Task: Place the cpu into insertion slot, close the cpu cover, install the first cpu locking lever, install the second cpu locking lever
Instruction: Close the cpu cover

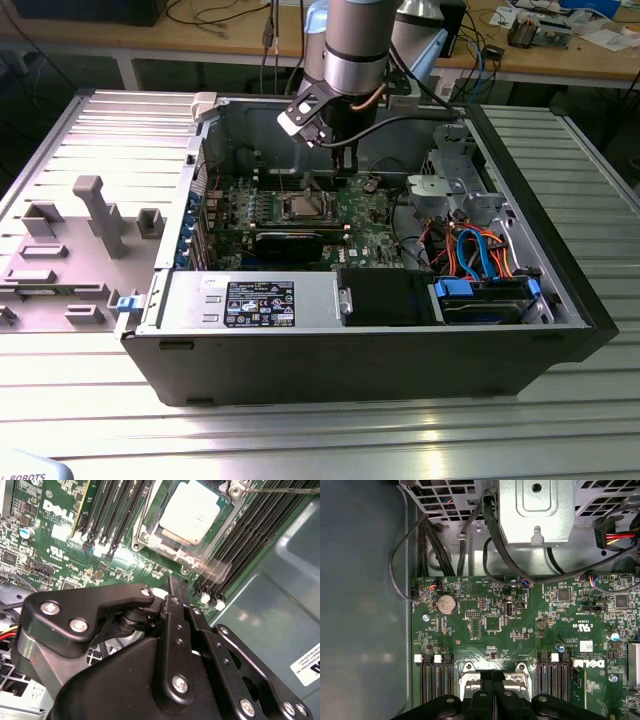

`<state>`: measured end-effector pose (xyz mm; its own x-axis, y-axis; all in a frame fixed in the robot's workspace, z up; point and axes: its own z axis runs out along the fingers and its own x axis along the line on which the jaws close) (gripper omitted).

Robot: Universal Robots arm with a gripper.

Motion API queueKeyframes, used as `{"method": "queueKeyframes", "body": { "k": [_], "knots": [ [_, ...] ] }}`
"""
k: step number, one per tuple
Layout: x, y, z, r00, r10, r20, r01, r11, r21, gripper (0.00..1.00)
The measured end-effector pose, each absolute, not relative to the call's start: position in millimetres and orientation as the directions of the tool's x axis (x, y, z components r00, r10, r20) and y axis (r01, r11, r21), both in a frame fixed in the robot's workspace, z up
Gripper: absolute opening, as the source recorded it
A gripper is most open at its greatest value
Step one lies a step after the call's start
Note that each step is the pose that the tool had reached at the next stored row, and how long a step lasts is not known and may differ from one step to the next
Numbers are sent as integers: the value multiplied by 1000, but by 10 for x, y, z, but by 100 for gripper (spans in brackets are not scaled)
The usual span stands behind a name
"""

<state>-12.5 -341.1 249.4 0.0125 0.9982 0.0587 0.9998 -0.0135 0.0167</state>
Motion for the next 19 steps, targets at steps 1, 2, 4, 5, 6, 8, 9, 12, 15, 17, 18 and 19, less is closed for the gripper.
{"method": "queueKeyframes", "body": {
  "k": [1, 2, 4, 5, 6, 8, 9, 12, 15, 17, 18, 19],
  "knots": [
    [-135, -3411, 2494, 13, 998, 59, 1000, -14, 17, 11],
    [-145, -3411, 2494, 13, 998, 59, 1000, -14, 17, 11],
    [-159, -3411, 2494, 13, 998, 59, 1000, -14, 17, 11],
    [-160, -3411, 2494, 12, 998, 59, 1000, -13, 17, 11],
    [-161, -3411, 2494, 12, 998, 59, 1000, -13, 17, 11],
    [-164, -3411, 2494, 13, 998, 59, 1000, -14, 17, 11],
    [-172, -3411, 2493, 13, 998, 59, 1000, -14, 17, 11],
    [-218, -3411, 2490, 13, 998, 59, 1000, -14, 17, 11],
    [-311, -3411, 2484, 13, 998, 59, 1000, -14, 17, 11],
    [-371, -3412, 2479, 12, 998, 59, 1000, -14, 17, 11],
    [-397, -3411, 2477, 13, 998, 59, 1000, -14, 17, 11],
    [-414, -3411, 2476, 13, 998, 59, 1000, -14, 17, 11]
  ]
}}
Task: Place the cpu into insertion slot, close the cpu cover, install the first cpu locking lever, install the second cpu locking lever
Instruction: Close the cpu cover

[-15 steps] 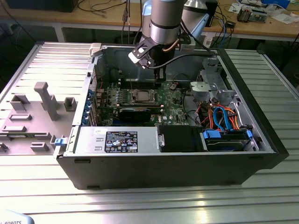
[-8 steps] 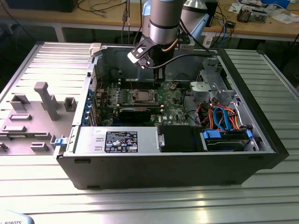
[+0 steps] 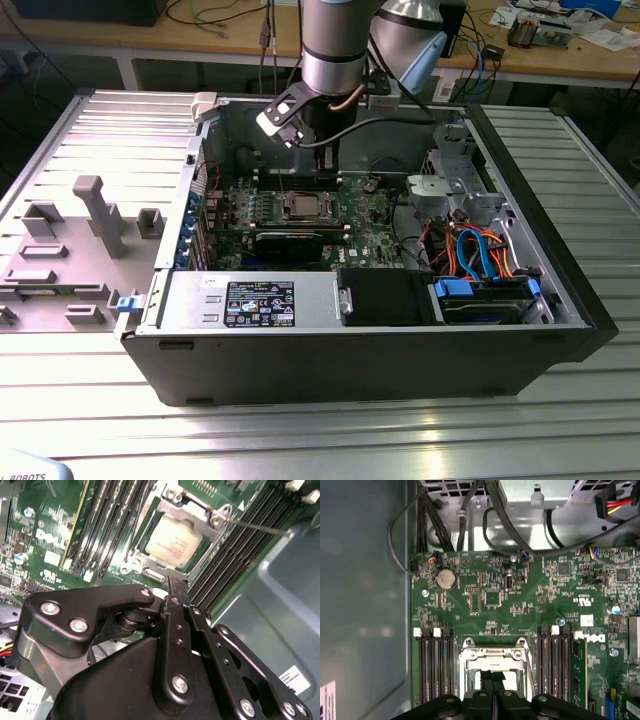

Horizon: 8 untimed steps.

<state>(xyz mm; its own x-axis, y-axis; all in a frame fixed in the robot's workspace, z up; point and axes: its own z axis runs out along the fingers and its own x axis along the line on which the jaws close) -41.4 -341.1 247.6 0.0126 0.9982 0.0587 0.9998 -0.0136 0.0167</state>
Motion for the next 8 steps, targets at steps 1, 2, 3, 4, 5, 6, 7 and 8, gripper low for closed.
{"method": "queueKeyframes", "body": {
  "k": [1, 2, 3, 4, 5, 6, 7, 8],
  "knots": [
    [-438, -3412, 2474, 13, 998, 59, 1000, -14, 17, 11],
    [-464, -3411, 2473, 12, 998, 59, 1000, -13, 17, 11],
    [-480, -3411, 2472, 13, 998, 59, 1000, -14, 17, 11],
    [-502, -3411, 2470, 13, 998, 59, 1000, -14, 17, 11],
    [-536, -3411, 2468, 13, 998, 59, 1000, -14, 17, 11],
    [-554, -3411, 2467, 13, 998, 59, 1000, -14, 17, 11],
    [-564, -3411, 2465, 13, 998, 59, 1000, -14, 17, 11],
    [-572, -3411, 2464, 13, 998, 59, 1000, -14, 17, 11]
  ]
}}
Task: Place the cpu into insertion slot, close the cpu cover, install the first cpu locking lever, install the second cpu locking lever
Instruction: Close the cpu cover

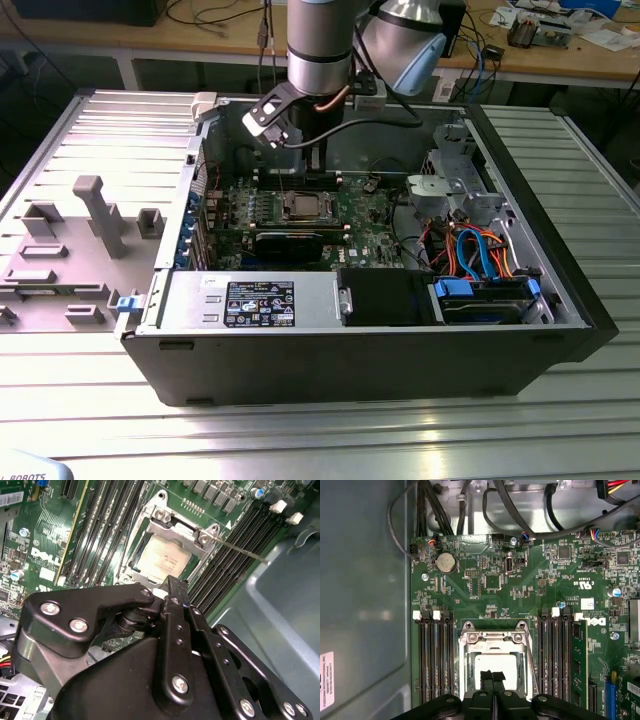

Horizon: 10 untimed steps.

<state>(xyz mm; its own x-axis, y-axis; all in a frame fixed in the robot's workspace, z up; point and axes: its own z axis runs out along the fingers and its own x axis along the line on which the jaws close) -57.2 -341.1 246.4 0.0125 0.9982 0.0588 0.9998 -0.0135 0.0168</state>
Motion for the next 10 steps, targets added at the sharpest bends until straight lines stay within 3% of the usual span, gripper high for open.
{"method": "queueKeyframes", "body": {
  "k": [10],
  "knots": [
    [-579, -3411, 2464, 12, 998, 59, 1000, -13, 17, 11]
  ]
}}
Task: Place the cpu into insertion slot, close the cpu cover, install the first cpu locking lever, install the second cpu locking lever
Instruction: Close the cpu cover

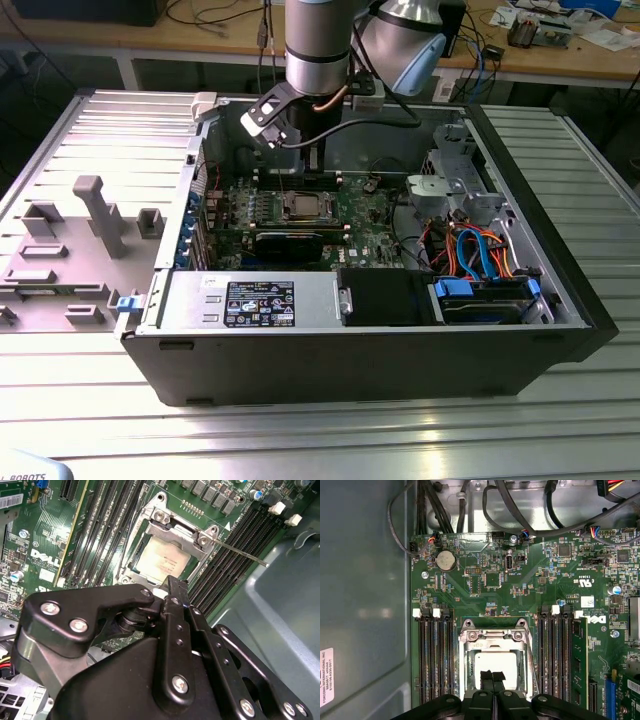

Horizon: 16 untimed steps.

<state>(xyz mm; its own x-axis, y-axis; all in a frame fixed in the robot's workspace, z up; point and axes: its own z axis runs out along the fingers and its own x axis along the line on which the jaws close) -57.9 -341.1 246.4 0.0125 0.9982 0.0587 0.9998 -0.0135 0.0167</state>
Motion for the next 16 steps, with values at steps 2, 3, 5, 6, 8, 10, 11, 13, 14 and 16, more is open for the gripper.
{"method": "queueKeyframes", "body": {
  "k": [2, 3, 5, 6, 8, 10, 11, 13, 14, 16],
  "knots": [
    [-581, -3412, 2463, 13, 998, 59, 1000, -14, 17, 11],
    [-582, -3412, 2463, 13, 998, 59, 1000, -14, 17, 11],
    [-588, -3412, 2460, 10, 998, 59, 1000, -11, 17, 11],
    [-592, -3412, 2457, 8, 998, 59, 1000, -9, 17, 11],
    [-603, -3412, 2443, 0, 998, 59, 1000, -1, 17, 11],
    [-622, -3412, 2421, -3, 998, 59, 1000, 2, 17, 11],
    [-633, -3412, 2405, -4, 998, 59, 1000, 3, 17, 11],
    [-661, -3412, 2371, -6, 998, 59, 1000, 5, 17, 11],
    [-678, -3412, 2343, -8, 998, 59, 1000, 7, 17, 11],
    [-702, -3413, 2306, -11, 998, 59, 1000, 10, 16, 11]
  ]
}}
